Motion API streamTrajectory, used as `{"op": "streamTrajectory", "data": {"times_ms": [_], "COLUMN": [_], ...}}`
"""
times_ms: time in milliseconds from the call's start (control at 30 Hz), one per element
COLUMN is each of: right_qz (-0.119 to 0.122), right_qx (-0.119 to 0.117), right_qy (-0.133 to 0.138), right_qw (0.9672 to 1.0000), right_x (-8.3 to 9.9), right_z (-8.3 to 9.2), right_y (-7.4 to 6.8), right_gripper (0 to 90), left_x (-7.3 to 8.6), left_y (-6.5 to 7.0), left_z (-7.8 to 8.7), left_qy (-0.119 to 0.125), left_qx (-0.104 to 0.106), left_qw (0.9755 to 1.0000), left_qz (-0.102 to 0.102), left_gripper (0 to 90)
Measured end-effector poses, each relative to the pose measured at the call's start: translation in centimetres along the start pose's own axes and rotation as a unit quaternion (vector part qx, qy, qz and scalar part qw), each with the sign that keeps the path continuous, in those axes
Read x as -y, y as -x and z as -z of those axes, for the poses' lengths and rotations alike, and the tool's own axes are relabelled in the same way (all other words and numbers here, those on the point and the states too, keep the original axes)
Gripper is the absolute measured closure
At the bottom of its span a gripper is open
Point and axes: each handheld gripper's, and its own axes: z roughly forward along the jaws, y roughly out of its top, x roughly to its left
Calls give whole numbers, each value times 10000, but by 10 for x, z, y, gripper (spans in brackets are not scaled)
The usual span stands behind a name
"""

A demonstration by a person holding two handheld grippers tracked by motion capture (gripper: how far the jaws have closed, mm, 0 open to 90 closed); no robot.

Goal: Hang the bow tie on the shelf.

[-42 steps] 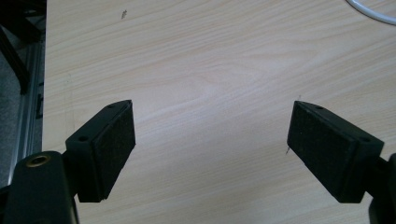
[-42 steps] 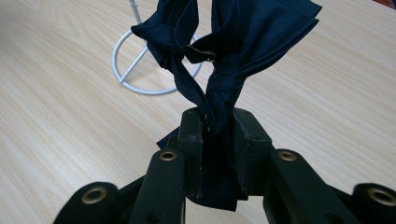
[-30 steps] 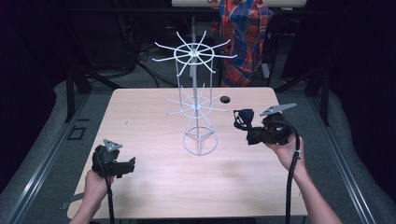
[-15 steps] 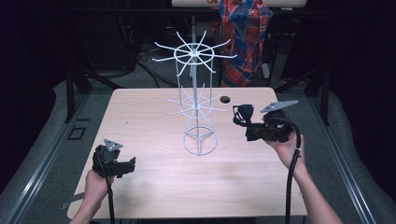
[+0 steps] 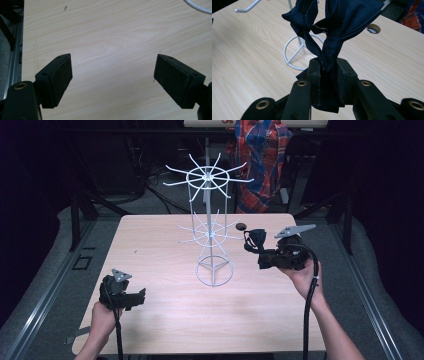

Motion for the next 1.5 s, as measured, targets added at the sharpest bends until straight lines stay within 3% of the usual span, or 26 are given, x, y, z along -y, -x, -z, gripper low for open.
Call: {"op": "streamTrajectory", "data": {"times_ms": [867,1500], "right_qz": [-143,-297], "right_qx": [-166,-197], "right_qy": [-364,-349], "right_qw": [9991,9988], "right_x": [0,-9], "right_z": [-29,-46], "right_y": [1,4], "right_gripper": [747,744], "left_x": [0,0], "left_y": [0,0], "left_z": [0,0], "left_qy": [1,5], "left_qx": [2,6], "left_qw": [10000,10000], "left_qz": [-2,8], "left_gripper": [155,155]}}
